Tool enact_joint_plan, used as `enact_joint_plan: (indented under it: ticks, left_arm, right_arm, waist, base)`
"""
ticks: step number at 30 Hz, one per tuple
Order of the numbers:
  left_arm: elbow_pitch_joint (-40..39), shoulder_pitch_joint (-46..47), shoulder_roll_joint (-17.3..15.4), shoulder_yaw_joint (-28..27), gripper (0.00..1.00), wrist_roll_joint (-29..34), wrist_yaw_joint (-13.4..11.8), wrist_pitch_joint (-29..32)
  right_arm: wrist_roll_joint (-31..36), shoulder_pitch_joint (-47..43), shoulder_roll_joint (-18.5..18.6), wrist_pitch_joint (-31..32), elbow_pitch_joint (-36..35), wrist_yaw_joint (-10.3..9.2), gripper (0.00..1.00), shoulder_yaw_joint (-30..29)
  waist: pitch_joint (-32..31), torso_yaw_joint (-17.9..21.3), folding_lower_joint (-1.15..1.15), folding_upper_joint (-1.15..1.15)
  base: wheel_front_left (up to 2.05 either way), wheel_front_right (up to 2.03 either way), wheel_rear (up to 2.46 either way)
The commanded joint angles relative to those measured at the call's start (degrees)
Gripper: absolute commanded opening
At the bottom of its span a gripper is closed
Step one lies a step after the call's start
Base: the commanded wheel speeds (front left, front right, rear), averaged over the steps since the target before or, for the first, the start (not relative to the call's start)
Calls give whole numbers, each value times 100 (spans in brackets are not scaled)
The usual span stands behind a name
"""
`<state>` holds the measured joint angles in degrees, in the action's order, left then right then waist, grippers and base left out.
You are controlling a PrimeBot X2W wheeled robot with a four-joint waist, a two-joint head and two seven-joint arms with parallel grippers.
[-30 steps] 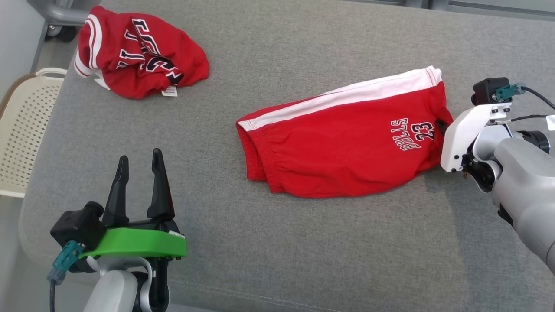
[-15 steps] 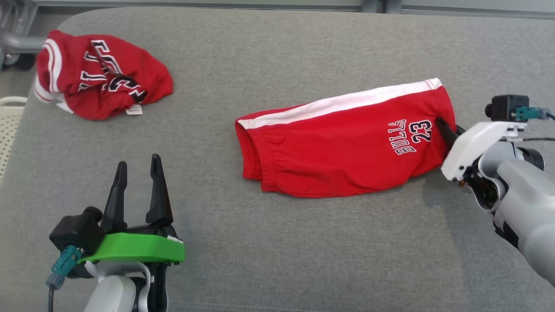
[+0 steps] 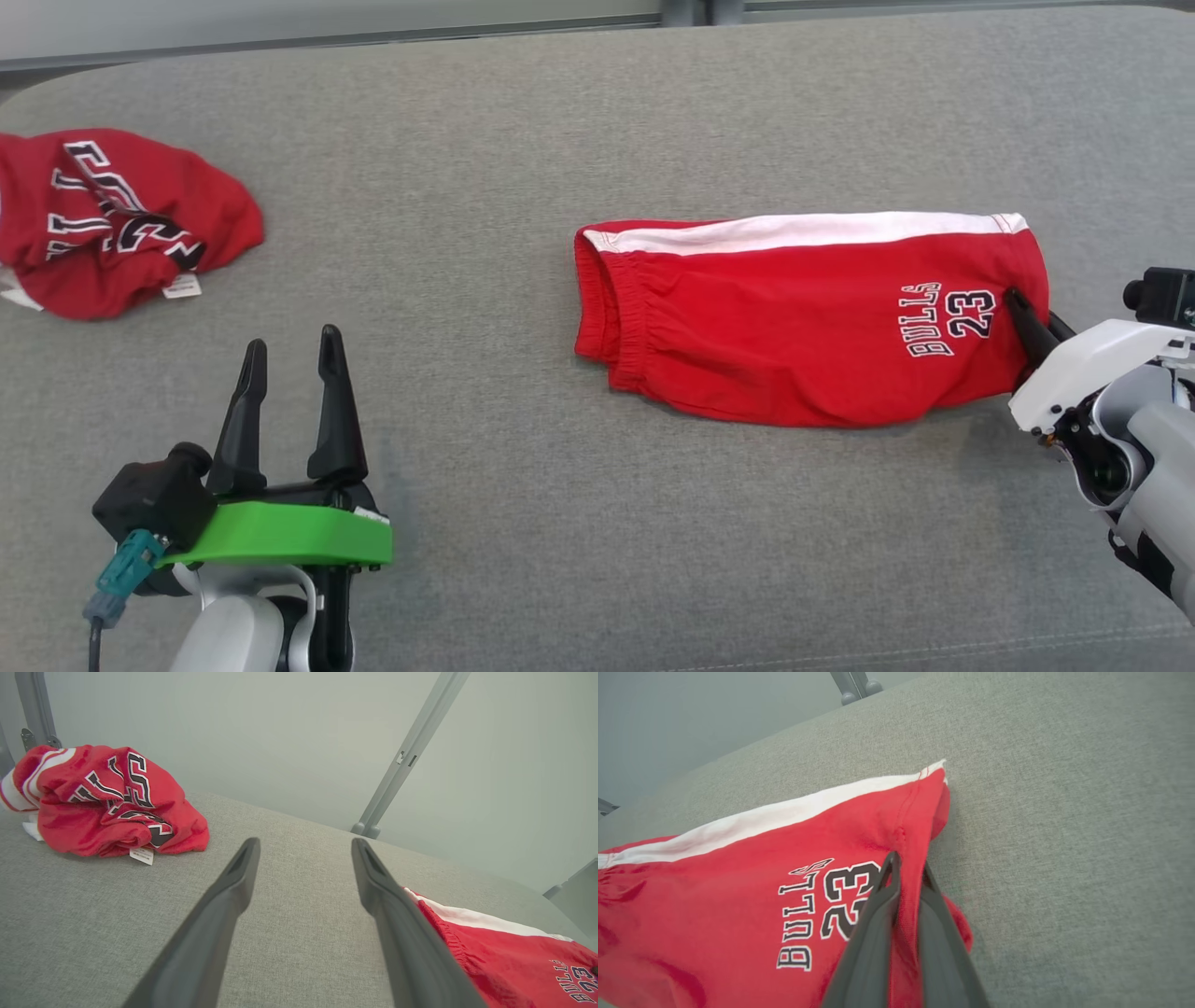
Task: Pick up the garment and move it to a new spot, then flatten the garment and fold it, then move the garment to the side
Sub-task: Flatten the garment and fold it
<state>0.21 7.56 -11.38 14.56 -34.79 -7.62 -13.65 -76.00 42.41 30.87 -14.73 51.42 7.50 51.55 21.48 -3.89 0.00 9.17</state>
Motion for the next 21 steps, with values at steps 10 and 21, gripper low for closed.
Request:
enact_joint_plan:
  ticks: [10, 21]
  left_arm:
    - [-52, 94, -35, 100, 100, 76, -14, 73]
    - [-3, -110, 25, 73, 100, -24, -32, 11]
  right_arm:
    - [146, 229, -217, -57, 462, -2, 0, -237]
    - [764, 751, -699, -47, 254, -1, 0, -44]
  waist:
    - [-21, 97, 0, 0]
    - [-390, 6, 0, 0]
  base:
    - [0, 0, 0]
    - [0, 0, 0]
